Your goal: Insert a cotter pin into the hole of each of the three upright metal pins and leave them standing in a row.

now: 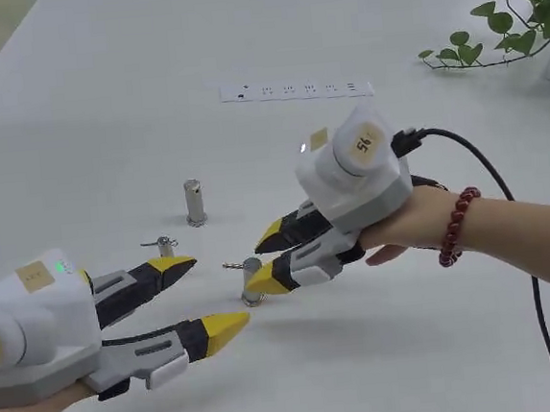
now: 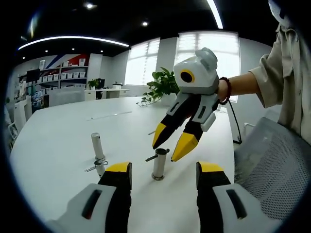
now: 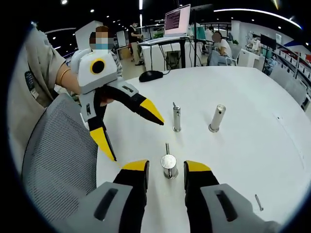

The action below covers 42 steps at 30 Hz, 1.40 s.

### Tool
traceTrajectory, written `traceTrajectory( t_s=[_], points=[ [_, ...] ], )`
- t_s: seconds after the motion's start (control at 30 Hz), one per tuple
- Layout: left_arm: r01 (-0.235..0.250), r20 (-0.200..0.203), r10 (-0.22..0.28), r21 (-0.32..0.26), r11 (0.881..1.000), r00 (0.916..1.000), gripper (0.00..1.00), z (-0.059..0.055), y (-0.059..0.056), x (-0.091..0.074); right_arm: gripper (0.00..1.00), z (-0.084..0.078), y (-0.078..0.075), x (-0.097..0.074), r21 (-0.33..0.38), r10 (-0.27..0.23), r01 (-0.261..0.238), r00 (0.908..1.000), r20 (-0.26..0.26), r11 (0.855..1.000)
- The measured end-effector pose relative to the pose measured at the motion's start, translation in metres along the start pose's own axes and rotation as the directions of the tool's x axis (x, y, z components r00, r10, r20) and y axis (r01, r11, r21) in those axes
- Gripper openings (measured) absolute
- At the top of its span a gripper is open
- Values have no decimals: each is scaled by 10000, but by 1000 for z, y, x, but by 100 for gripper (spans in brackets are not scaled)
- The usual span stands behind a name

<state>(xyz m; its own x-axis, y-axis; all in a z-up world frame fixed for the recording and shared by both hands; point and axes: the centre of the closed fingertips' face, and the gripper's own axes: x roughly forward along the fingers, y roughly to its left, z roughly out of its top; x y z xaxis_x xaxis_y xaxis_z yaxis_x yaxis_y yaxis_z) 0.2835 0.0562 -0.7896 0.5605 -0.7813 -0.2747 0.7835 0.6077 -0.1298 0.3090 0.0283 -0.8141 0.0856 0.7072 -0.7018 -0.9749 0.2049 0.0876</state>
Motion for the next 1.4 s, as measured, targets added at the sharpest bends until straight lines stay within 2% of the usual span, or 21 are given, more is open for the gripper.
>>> traceTrajectory(
  t_s=[0.17, 0.43, 0.77, 1.4],
  points=[
    [20, 46, -20, 34, 10000, 10000, 55, 2, -2, -3, 29, 2, 1, 4, -82, 64, -61, 9995, 318, 9999],
    [243, 16, -243, 14, 9997, 9997, 60, 2, -9, -4, 23, 2, 1, 7, -262, 63, -52, 9991, 413, 9996],
    [266, 16, -266, 12, 9996, 9996, 59, 3, -10, -10, 16, 2, -2, 11, -475, -30, 48, 9992, 390, 9989],
    [175, 67, -175, 71, 9998, 9998, 58, 5, -11, -17, 12, 2, -1, 10, -907, -67, 76, 9999, 105, 9958]
  ],
)
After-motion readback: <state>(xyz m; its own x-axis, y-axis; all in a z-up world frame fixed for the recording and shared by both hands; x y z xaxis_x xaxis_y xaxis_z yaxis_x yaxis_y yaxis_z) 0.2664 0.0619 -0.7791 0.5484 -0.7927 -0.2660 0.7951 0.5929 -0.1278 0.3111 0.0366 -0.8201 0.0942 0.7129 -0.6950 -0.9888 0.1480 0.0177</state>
